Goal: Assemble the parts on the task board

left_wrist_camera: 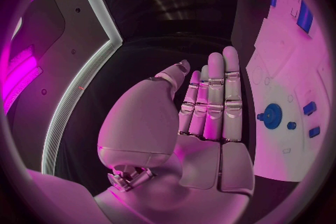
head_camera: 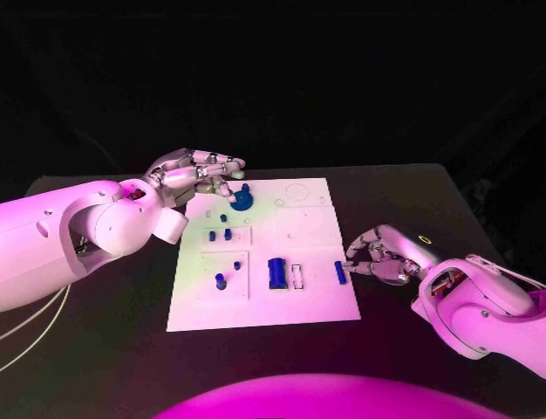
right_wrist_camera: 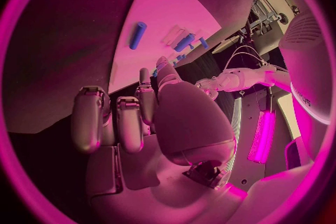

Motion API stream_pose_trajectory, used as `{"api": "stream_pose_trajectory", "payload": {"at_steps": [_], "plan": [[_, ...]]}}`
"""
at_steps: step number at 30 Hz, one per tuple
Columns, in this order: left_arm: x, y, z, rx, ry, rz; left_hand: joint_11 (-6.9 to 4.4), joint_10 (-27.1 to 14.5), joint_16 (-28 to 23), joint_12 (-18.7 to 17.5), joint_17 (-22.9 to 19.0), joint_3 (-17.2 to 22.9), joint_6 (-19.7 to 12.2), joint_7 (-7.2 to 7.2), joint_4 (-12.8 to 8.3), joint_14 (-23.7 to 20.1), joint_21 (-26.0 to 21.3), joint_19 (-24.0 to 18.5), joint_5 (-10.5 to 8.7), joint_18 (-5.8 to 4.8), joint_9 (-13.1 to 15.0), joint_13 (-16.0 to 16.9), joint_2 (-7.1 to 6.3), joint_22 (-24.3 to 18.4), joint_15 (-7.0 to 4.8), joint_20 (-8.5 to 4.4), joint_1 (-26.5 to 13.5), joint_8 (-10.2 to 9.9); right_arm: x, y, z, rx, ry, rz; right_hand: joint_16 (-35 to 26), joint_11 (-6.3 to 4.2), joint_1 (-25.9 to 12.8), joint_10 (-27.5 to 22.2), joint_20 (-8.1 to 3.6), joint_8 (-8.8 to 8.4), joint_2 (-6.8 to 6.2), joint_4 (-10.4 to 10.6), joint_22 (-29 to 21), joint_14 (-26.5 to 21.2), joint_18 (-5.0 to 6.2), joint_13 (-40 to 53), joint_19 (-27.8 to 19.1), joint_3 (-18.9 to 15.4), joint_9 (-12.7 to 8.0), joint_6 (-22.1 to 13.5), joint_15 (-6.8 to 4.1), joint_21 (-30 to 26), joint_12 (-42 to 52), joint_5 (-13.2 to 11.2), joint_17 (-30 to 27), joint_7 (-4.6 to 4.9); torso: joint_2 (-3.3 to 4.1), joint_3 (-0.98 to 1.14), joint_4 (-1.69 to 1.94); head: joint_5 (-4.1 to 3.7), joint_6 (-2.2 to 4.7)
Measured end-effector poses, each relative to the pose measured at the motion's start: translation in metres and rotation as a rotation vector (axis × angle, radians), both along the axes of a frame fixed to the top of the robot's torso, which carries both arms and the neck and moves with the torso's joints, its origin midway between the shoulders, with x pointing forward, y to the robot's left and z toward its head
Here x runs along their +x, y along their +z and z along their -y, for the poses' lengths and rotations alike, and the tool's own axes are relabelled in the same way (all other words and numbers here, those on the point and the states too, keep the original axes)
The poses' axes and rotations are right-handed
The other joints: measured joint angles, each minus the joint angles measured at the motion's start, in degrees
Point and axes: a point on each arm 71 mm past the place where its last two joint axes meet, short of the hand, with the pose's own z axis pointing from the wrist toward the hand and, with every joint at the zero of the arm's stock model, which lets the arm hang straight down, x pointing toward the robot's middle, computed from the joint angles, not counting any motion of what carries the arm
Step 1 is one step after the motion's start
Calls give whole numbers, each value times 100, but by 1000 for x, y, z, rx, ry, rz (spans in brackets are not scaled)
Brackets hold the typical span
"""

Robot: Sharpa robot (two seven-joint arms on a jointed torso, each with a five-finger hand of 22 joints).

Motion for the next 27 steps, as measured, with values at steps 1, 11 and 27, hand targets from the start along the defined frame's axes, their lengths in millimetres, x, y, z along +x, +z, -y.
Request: {"api": "stream_pose_trajectory", "payload": {"at_steps": [1, 11, 27], "plan": [[0, 0, 0, 0, 0, 0, 0, 0, 0, 0, 0, 0, 0, 0, 0, 0, 0, 0, 0, 0, 0, 0, 0, 0, 0, 0, 0, 0, 0, -1, 1, -11, -7, 1, 44, 13, -20, 12, 0, -22, -14, 45, 0, 0, 0, -1, 0, -19, -19, 38, 0, 55, 63, 38, 0, -9, -1, -1, -4, -5, 0], [0, 0, 1, -1, -3, 0, 0, 0, 28, 0, 0, 0, 0, 0, 0, 0, -21, 31, 0, 0, 5, 0, 0, 1, 0, -31, 0, 22, 1, -15, 1, -79, -73, -15, 291, -79, -322, 332, -1, -95, -223, 197, 2, 0, 0, -449, -1, -82, -120, 86, -2, 491, 544, 99, 0, -16, -3, -1, -7, -45, -16], [0, 0, 2, -1, -3, 0, 0, 0, 28, 0, 1, 0, 0, 0, 0, 0, -20, 31, 0, 0, 4, 0, 0, 1, 0, -31, 0, 22, 2, -31, -13, -92, -102, -61, 318, -88, -350, 364, -1, -95, -253, 253, 3, 0, 0, -602, -1, -58, -131, 179, -2, 554, 612, 121, 4, -28, 4, 0, -14, -32, -70]]}}
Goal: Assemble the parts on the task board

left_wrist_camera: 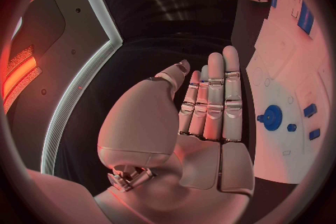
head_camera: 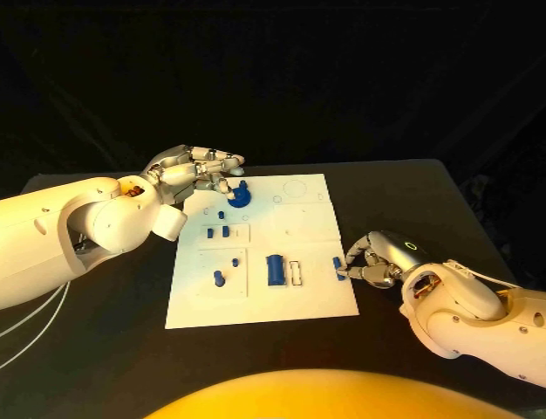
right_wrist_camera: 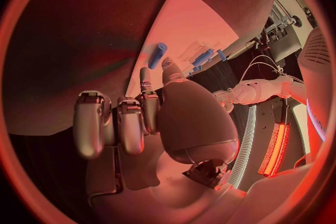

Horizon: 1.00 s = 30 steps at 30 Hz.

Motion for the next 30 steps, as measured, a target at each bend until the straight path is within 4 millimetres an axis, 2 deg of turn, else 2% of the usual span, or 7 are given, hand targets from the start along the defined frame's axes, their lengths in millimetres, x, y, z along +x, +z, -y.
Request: {"api": "stream_pose_trajectory", "payload": {"at_steps": [13, 22, 30], "plan": [[0, 0, 0, 0, 0, 0, 0, 0, 0, 0, 0, 0, 0, 0, 0, 0, 0, 0, 0, 0, 0, 0, 0, -5, 0, 0, 0, 0, 4, -6, -6, -7, -4, -18, 0, 1, 0, -1, 0, 0, 0, 6, -1, 0, -1, -1, 0, 13, 0, 69, 0, 0, 20, 0, -1, -28, -4, -1, 4, 17, -21], [-1, 0, 0, 0, -2, 0, 0, 0, 0, 0, 0, 0, 0, 0, 0, 0, 0, 0, 0, 0, -1, 0, 0, -5, 0, 0, 0, 0, 8, -9, -9, -24, -1, -27, -1, -21, 74, 20, 0, 15, -39, -90, -2, 10, 0, -17, 0, 124, 19, 104, -34, 0, 21, 23, -1, -62, -4, -3, 7, 35, -35], [-1, 0, -1, 0, -1, -1, 0, 0, 0, 20, -5, 0, 0, 0, 0, 0, 0, 0, 0, 0, -1, 0, 0, -5, 0, 0, 0, 0, 12, -10, -13, -51, 22, -17, -1, -45, 276, -6, -22, 47, -60, -231, -2, 0, 0, -16, 22, 264, 21, 131, -42, -1, 43, 22, -2, -90, -4, -2, 7, 65, -76]]}}
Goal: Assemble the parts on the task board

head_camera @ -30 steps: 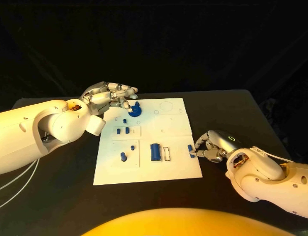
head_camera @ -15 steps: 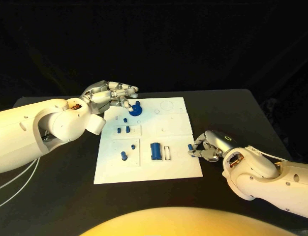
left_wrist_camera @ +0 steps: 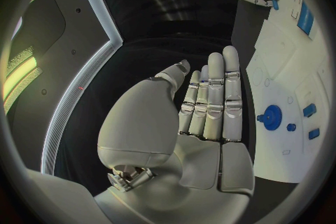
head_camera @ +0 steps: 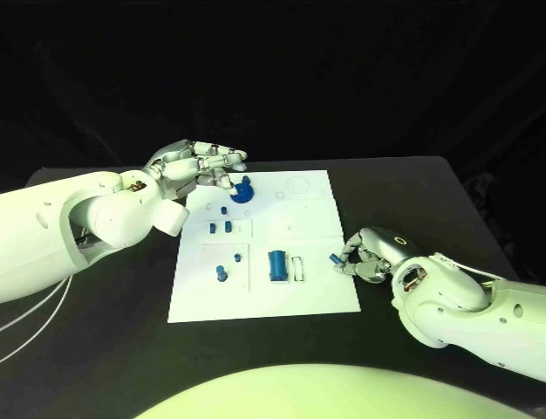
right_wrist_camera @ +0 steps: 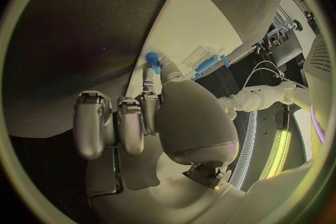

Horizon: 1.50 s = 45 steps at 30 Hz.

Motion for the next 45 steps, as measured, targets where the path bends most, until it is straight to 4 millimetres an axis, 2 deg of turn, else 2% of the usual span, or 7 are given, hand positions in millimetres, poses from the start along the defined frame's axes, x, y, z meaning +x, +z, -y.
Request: {"api": "stream_pose_trajectory", "payload": {"at_steps": [7, 13, 18, 22, 28, 35, 45], "plan": [[0, 0, 0, 0, 0, 0, 0, 0, 0, 0, 0, 0, 0, 0, 0, 0, 0, 0, 0, 0, 0, 0, 0, 0, 0, 0, 0, 0, 1, 1, -5, -34, 37, 21, -2, -20, 168, -22, -22, -1, -137, -267, -1, 21, -1, 37, -22, 268, -37, -5, -20, 0, -44, 0, -1, 4, -6, 1, -7, 2, -8], [0, 0, 0, 1, 0, -1, 0, 0, 0, 0, 1, 0, 0, 0, 0, 0, 0, 0, 0, 0, 0, 0, 0, 0, 0, 0, 0, 0, -1, 2, -9, -60, 68, 36, -3, -20, 221, -22, -22, -8, -190, -450, -1, 21, -1, 96, -22, 608, -55, 4, -20, 23, -77, 284, -1, -6, -7, 1, -8, 2, -14], [0, 0, 0, 1, 0, -1, 20, -19, 0, 0, 1, 0, 0, 0, 0, 0, 0, 0, 0, 0, 0, 0, 0, -7, 0, 0, 0, 0, -5, 3, -11, -68, 79, 37, -3, -19, 225, -22, -22, 3, -194, -430, -1, 21, 0, 95, -22, 790, -43, 2, -20, 23, -107, 355, -1, -8, -7, 1, -7, 2, -13], [0, 0, 0, 1, 0, -1, 20, -20, 0, 0, 1, 0, 0, 0, 0, 0, 0, 0, 0, 0, -1, 0, 0, -7, 0, 0, 0, 0, -7, 6, -13, -65, 80, 30, -3, -19, 132, -22, -22, 47, -101, -388, -1, 21, 0, 64, -22, 910, -43, -1, -20, 65, -109, 356, -1, -5, -8, 1, -7, 14, -4], [0, 0, 0, 1, 0, -1, -1, -41, 0, 0, -4, 0, 0, 0, 0, 0, 0, 0, 0, 0, -1, 0, 0, -7, 0, 0, 0, 0, -7, 15, -20, -35, 75, 8, -3, -21, 118, -21, -21, 65, -87, -402, -2, 21, -1, -102, -22, 1113, -40, -15, -20, 66, -76, 522, -1, 9, -8, 1, -3, 16, 9], [-1, 0, 1, 0, -2, -1, -1, -41, 0, 0, -4, 0, 0, 0, 0, 0, 0, 0, 0, 0, -1, 0, 0, -7, 0, 0, 0, 0, -6, 30, -35, 26, 83, 0, -3, -41, 72, 0, -21, 64, -42, -397, -2, 0, 0, -103, -22, 1168, -40, -21, -41, 66, -69, 533, -2, 15, -8, 1, -2, 22, 11], [-1, 0, 1, -1, -5, -1, -1, -41, 0, 0, -4, 0, 0, 0, 0, 0, 0, 0, 0, 0, -1, 0, 0, -6, 0, 0, 0, 0, -6, 30, -55, 93, 83, -50, -3, -41, -53, -1, -41, 65, -63, -333, 3, -1, -1, -191, -2, 1233, -41, -29, -42, 66, -59, 533, -2, 7, -1, 0, 0, 36, 3]]}}
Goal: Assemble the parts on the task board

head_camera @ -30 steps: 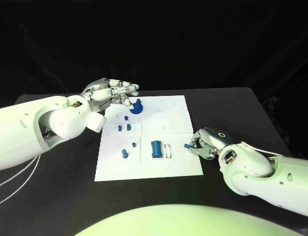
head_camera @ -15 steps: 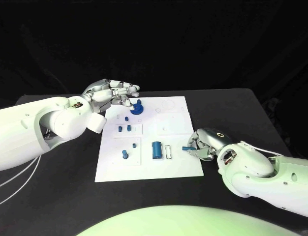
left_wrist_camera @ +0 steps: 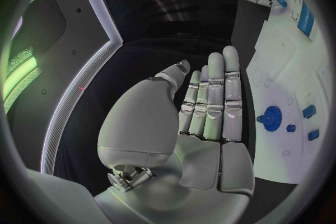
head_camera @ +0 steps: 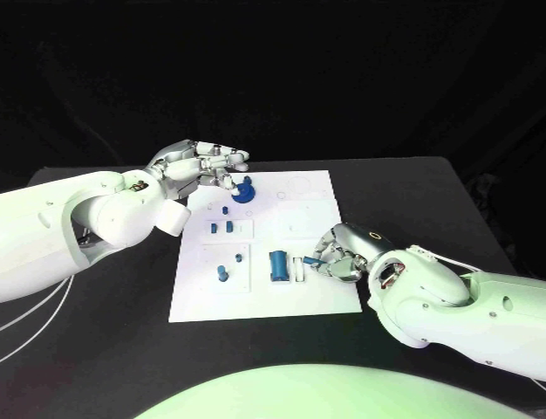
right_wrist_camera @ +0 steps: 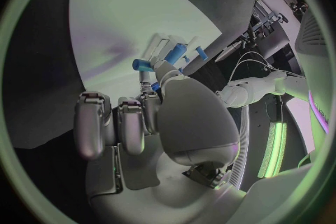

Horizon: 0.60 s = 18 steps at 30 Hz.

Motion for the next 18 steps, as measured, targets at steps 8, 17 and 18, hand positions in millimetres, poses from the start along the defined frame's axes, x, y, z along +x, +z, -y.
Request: {"api": "stream_pose_trajectory", "payload": {"at_steps": [8, 17, 18], "plan": [[0, 0, 0, -1, -2, 0, 0, 0, 0, 0, -5, 0, 0, 0, 0, 0, 0, 0, 0, -1, 0, 0, 0, -8, 0, 0, 0, 0, 4, -8, -5, 20, -21, -59, 23, -32, -441, 32, 0, 83, -41, 180, -1, 0, 0, -286, 0, 123, 0, 1, 0, 29, 4, 34, 0, 1, 1, 2, 2, 13, -14], [-1, 0, 1, -2, -7, -1, 0, 0, 0, 0, -11, 0, 0, 0, 0, 0, -24, 0, 0, 0, 0, -6, 46, -17, 0, 0, 46, 0, 5, -13, -10, 20, -21, -105, 23, -61, -845, 62, -42, 248, -135, 392, -1, 3, 0, -317, 0, 67, 243, 151, -42, 67, 15, 68, 0, -42, 1, 4, -4, 52, -24], [-1, 0, 1, -2, -7, -1, 0, 0, 0, 0, -11, 0, 0, 0, 0, 0, -24, 0, 0, 0, 0, -7, 46, -17, 0, 0, 46, 0, 6, -14, -11, 20, -20, -108, 23, -62, -845, 62, -42, 270, -135, 392, -1, 23, 0, -317, 0, 67, 245, 164, -61, 67, 38, 68, 0, -39, 1, 4, -5, 52, -24]]}}
